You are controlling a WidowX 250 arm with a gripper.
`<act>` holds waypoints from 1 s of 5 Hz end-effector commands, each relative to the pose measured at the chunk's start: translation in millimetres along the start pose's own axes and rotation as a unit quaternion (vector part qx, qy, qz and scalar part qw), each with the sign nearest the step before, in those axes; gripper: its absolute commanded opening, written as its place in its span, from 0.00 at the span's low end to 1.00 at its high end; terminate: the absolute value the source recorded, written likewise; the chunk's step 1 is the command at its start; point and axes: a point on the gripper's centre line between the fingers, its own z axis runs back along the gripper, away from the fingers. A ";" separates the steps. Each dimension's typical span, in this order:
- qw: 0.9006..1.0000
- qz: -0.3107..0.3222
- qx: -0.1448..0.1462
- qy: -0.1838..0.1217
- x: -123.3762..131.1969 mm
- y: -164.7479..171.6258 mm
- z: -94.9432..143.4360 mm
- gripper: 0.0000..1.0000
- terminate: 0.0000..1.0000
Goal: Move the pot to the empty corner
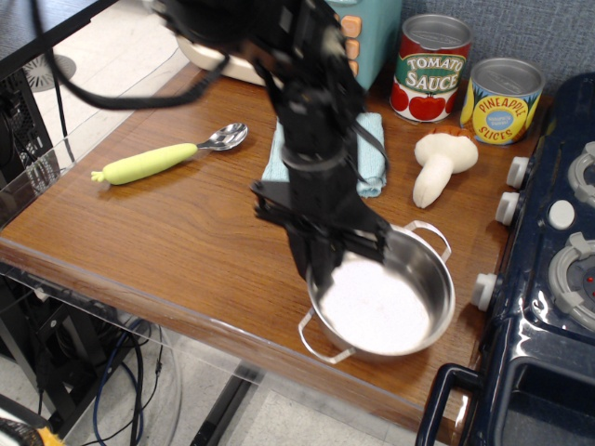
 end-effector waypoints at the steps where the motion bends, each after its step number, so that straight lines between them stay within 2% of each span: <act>1: 0.999 -0.020 0.027 0.001 1.2 -10.5 -17.4 0.00 0.00; 2: 0.999 -0.002 0.036 0.011 1.7 -4.7 -14.8 1.00 0.00; 5: 1.000 0.010 0.023 -0.007 12.5 12.9 11.0 1.00 0.00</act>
